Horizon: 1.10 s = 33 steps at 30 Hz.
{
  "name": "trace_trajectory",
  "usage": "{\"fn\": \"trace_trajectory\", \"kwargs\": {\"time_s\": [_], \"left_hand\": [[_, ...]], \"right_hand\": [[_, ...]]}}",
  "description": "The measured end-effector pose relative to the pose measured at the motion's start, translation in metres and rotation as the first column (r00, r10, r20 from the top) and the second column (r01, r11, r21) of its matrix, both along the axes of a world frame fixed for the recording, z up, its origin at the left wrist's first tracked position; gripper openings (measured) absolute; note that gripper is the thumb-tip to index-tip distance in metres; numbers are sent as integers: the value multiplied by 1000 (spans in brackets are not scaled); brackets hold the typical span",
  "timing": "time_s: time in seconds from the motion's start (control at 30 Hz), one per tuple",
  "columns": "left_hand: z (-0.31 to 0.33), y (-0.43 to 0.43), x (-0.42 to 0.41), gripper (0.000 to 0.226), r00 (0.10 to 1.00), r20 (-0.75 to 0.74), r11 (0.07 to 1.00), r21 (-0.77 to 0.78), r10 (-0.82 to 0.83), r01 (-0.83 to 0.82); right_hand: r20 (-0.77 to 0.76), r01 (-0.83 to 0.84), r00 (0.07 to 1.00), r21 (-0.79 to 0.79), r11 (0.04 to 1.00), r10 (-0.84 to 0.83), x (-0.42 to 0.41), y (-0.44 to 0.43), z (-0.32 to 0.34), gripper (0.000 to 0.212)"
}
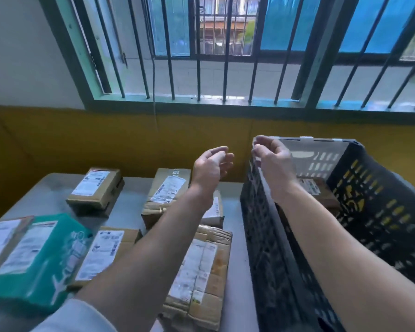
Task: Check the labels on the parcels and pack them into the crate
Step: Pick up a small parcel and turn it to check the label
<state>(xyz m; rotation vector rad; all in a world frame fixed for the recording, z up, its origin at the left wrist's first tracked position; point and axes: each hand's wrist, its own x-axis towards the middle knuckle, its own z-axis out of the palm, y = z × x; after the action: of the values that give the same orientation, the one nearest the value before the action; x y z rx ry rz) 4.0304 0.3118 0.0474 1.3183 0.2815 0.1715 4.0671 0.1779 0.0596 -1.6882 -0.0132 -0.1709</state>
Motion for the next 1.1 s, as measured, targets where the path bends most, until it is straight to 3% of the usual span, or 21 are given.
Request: {"fn": "trace_trajectory", "kwargs": {"time_s": [0.17, 0.27, 0.57, 0.7, 0.8, 0.93, 1.1], "left_hand": [[-29, 40, 1, 16, 990, -140, 1000, -14, 6, -8], [-53, 56, 9, 18, 971, -240, 1000, 11, 26, -24], [-128, 80, 45, 41, 854, -520, 984, 167, 29, 69], [-150, 80, 61, 54, 811, -585, 980, 152, -13, 125], [-162, 79, 64, 25, 780, -621, 985, 75, -78, 157], [-171, 80, 71, 28, 770, -630, 979, 75, -103, 192], [-170, 80, 73, 27, 795, -582, 980, -13, -169, 198]], "right_hand": [[-138, -118, 984, -35, 992, 112, -6, 41, -7, 19], [-247, -140, 962, -81, 987, 116, 0, 62, -30, 28], [-578, -105, 813, -276, 955, -77, 30, 87, -133, 52], [-627, -145, 770, -358, 922, -122, 39, 91, -162, 53], [-666, -199, 733, -404, 893, -138, 44, 93, -175, 53], [-709, -237, 701, -338, 911, -81, 48, 93, -185, 34], [-669, -161, 739, -288, 944, -78, 48, 91, -177, 22]]}}
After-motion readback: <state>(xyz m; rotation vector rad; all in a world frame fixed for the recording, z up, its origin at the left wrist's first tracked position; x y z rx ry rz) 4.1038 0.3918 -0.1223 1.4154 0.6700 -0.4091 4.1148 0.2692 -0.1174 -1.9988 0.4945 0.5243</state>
